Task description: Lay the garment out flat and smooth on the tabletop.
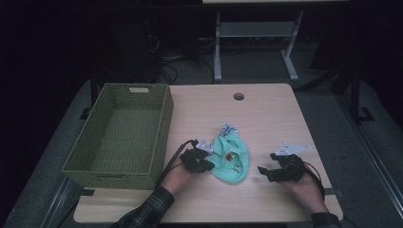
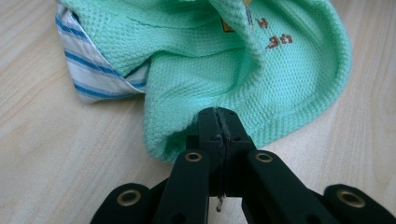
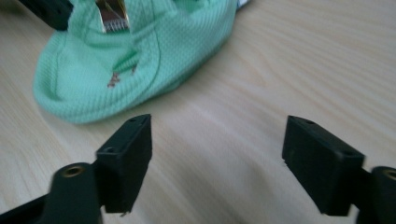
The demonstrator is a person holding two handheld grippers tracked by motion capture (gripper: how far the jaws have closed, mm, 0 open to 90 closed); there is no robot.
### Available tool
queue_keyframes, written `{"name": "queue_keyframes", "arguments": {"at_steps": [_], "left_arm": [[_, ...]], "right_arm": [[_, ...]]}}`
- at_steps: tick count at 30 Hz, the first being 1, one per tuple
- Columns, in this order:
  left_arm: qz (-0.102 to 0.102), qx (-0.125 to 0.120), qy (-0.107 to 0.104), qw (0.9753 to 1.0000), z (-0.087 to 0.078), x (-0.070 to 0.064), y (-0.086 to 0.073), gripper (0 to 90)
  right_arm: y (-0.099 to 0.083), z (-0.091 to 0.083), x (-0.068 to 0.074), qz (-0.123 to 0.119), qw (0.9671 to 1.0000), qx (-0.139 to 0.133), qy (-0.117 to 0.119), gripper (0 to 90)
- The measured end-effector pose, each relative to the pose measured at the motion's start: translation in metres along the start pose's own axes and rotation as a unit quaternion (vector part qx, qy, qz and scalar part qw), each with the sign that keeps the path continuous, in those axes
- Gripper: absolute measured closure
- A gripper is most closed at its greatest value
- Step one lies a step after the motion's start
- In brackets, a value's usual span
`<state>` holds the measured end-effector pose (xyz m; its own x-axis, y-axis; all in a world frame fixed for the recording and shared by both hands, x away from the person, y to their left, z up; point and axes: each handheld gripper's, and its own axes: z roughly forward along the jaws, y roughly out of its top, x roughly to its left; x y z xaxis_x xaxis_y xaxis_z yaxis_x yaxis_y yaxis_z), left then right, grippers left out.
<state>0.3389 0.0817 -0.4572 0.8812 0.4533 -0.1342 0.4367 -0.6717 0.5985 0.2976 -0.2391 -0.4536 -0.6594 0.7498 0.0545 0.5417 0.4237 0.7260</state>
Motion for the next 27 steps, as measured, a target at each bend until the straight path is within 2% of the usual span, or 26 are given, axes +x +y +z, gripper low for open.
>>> {"name": "queue_keyframes", "arguments": {"at_steps": [3, 4, 7, 14, 15, 27], "left_arm": [[-0.002, 0.0, 0.0, 1.0, 0.0, 0.0, 0.0, 88.9], [0.005, 0.006, 0.0, 1.0, -0.001, 0.001, 0.0, 88.8], [0.006, 0.006, 0.0, 1.0, -0.001, 0.001, 0.0, 88.8], [-0.005, 0.0, 0.001, 1.0, 0.0, 0.0, 0.0, 88.7], [0.001, 0.005, 0.001, 1.0, -0.001, 0.001, 0.0, 88.7], [-0.001, 0.009, 0.0, 1.0, -0.001, 0.002, 0.001, 88.7]], "right_arm": [[0.01, 0.001, -0.002, -0.006, 0.9999, -0.009, 0.009, 38.6], [0.014, 0.002, -0.003, -0.007, 0.9999, -0.011, 0.011, 41.6], [0.023, 0.005, -0.006, -0.013, 0.9996, -0.015, 0.018, 49.0], [0.04, 0.016, -0.013, -0.019, 0.9991, -0.013, 0.036, 55.7], [0.042, 0.016, -0.014, -0.02, 0.9991, -0.011, 0.035, 56.6], [0.08, 0.028, -0.029, -0.021, 0.9981, -0.032, 0.048, 66.3]]}}
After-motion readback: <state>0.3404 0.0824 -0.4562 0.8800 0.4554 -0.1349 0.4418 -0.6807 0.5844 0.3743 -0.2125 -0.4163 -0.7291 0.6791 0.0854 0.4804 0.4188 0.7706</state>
